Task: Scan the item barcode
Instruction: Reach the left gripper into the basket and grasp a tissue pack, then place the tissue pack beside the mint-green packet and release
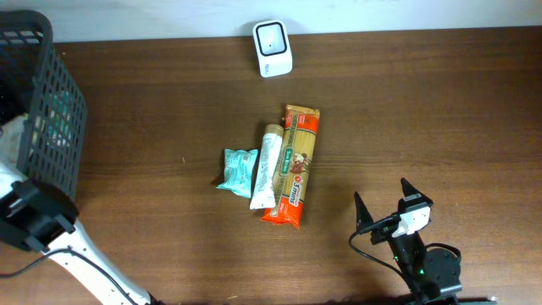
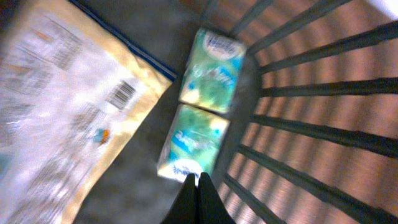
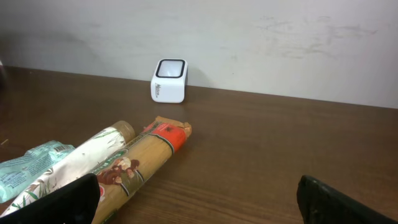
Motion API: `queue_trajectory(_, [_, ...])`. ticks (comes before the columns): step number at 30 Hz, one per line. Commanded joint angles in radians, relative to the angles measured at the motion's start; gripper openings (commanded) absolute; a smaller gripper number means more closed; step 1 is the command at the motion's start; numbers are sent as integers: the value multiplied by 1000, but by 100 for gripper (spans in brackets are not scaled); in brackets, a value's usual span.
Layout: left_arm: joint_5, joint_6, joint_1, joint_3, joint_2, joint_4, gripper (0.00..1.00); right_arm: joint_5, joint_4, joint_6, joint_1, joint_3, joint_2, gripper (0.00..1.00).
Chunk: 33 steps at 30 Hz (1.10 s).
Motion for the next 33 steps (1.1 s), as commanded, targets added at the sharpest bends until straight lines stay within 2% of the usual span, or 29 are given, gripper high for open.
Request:
queue_trajectory(1, [-29,-32,4,16,-50,-33,0,-5,-2,0,-5,-7,-6,99])
queue_trajectory(2, [-36,-29,4,15,-50,-36,0,-5,-2,0,-5,-7,-6,99])
queue_trajectory(3, [-35,-16,4,-5,-50,-34,21,-5,-2,0,-5,-7,-6,99])
queue_trajectory(4, [-35,21,4,-43,-48,-18,66,-5,-2,0,-5,-7,-6,99])
queue_trajectory(6, [-26,93,5,-139,-48,29,75,-5,-2,0,-5,-7,-6,99])
queue_trajectory(8, [61,232,5,-280,-46,106,77,-5,-2,0,-5,-7,-6,99])
queue_trajectory(10, [108,332,5,-397,-46,173,77,-5,-2,0,-5,-7,-6,99])
queue_trajectory(12, [134,374,5,-472,-46,233,75,-5,-2,0,-5,-7,-6,99])
queue_trajectory(15, [156,387,5,-512,-43,293,70,-5,-2,0,-5,-7,-6,99])
queue_trajectory(17, [148,387,5,-526,-42,319,64,-5,-2,0,-5,-7,-6,99])
queue_trajectory(20, [84,387,5,-558,-41,335,63,-5,-2,0,-5,-7,-6,99])
queue_trajectory(23, [84,385,6,-558,-41,341,39,-5,-2,0,-5,-7,-6,99])
queue_trajectory(26, [84,385,6,-558,-35,341,37,-5,-2,0,-5,-7,-6,99])
queue_trajectory(27, [84,385,6,-558,-30,341,33,-5,-2,0,-5,-7,-6,99])
queue_trajectory(28, [84,384,6,-558,-23,340,22,-5,-2,0,-5,-7,-6,99])
queue_trajectory(31, [84,384,5,-558,-1,338,0,-5,-2,0,-5,-7,-6,99])
queue_trajectory(33, [80,371,6,-554,-6,336,0,-5,-2,0,-5,-7,-6,99])
